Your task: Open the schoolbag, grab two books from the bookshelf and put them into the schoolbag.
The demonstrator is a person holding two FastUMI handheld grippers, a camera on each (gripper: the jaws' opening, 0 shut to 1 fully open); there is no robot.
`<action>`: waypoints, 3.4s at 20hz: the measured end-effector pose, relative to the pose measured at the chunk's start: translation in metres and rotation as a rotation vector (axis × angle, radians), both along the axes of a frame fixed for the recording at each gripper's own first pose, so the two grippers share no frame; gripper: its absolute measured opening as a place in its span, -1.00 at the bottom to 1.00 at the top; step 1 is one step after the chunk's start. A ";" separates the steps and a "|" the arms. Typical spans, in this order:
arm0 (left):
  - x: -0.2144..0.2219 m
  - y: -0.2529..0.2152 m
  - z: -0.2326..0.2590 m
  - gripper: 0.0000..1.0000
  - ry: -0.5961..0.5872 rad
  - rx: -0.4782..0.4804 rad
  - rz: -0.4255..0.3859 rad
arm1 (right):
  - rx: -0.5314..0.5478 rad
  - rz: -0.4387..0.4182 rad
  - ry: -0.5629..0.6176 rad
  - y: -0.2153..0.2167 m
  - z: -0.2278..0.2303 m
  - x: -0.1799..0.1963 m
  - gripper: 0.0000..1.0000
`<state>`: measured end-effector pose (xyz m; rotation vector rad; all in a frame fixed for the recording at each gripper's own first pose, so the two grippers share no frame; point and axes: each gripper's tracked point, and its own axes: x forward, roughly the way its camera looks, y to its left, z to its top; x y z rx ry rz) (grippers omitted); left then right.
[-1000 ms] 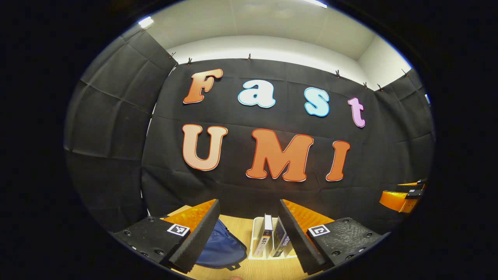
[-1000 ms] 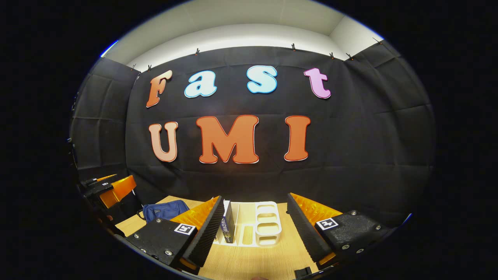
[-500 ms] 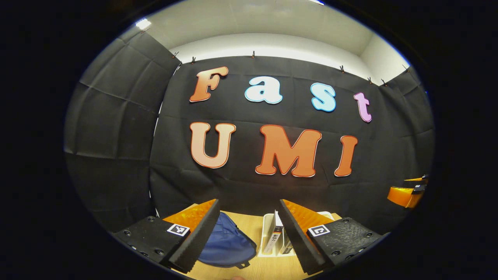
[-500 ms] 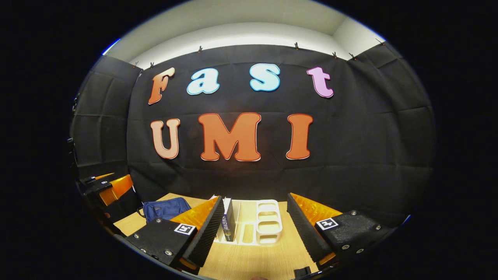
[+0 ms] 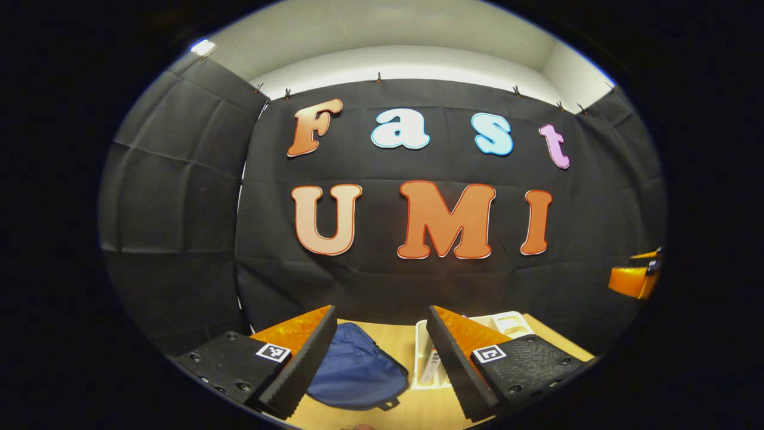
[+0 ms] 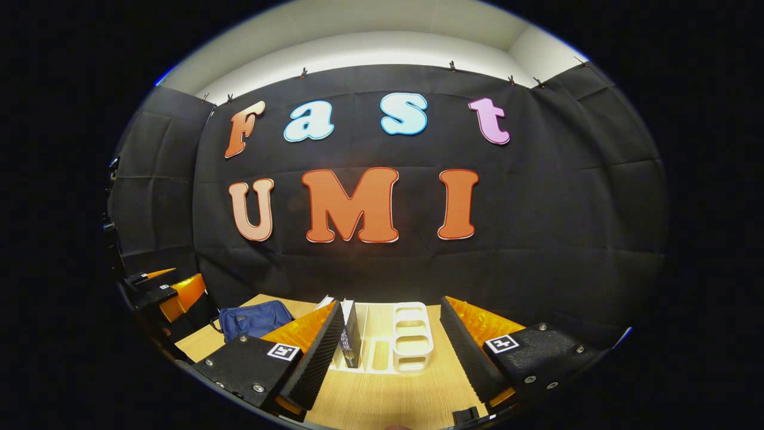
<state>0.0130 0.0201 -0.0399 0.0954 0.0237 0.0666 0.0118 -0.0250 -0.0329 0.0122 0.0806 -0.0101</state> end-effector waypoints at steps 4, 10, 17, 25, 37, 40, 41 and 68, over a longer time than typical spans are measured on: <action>0.015 -0.003 -0.053 0.89 0.086 0.167 -0.007 | 0.013 -0.022 0.025 -0.010 -0.010 0.004 0.93; 0.033 -0.018 -0.175 0.90 0.244 0.314 -0.048 | 0.009 -0.090 0.092 -0.037 -0.033 0.005 0.93; 0.060 -0.030 -0.324 0.91 0.437 0.622 -0.199 | -0.039 -0.184 0.151 -0.070 -0.052 0.003 0.93; 0.083 0.021 -0.393 0.94 0.636 0.853 -0.181 | 0.016 -0.263 0.182 -0.097 -0.068 0.009 0.93; 0.101 0.060 -0.372 0.26 0.718 0.856 -0.116 | 0.080 -0.204 0.169 -0.079 -0.069 0.029 0.94; 0.092 0.064 -0.377 -0.83 0.784 0.870 -0.116 | 0.052 -0.205 0.156 -0.080 -0.065 0.028 0.94; 0.093 0.065 -0.377 -0.87 0.792 0.870 -0.109 | 0.057 -0.200 0.157 -0.078 -0.065 0.028 0.94; 0.143 0.096 -0.263 -0.98 1.183 0.227 -0.802 | 0.113 0.110 0.785 0.221 -0.103 0.239 0.95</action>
